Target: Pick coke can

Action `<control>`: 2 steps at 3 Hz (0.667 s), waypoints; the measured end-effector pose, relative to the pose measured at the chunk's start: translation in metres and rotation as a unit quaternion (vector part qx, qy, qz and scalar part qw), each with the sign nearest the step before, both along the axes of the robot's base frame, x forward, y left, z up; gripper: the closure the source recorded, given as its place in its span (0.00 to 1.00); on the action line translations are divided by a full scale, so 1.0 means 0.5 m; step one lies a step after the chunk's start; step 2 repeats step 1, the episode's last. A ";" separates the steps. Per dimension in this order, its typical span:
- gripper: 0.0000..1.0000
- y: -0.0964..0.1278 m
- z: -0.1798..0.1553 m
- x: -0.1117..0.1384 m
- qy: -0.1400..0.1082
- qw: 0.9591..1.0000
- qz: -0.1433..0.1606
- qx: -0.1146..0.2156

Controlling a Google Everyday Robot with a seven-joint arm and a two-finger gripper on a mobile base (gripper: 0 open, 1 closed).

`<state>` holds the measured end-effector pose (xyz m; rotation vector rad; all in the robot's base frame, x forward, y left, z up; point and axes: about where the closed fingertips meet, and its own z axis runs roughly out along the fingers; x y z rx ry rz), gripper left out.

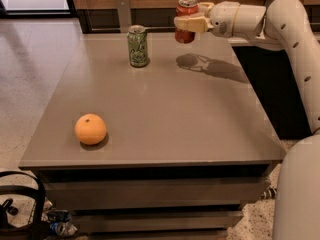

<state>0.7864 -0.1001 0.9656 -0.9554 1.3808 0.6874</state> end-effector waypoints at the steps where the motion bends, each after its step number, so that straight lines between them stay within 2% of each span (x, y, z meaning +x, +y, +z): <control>1: 1.00 0.017 0.058 -0.046 -0.036 0.999 0.013 -0.017; 2: 1.00 0.017 0.058 -0.046 -0.036 0.999 0.013 -0.017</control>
Offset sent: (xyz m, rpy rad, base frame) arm 0.0000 0.0000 0.0000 0.0000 0.0000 0.0000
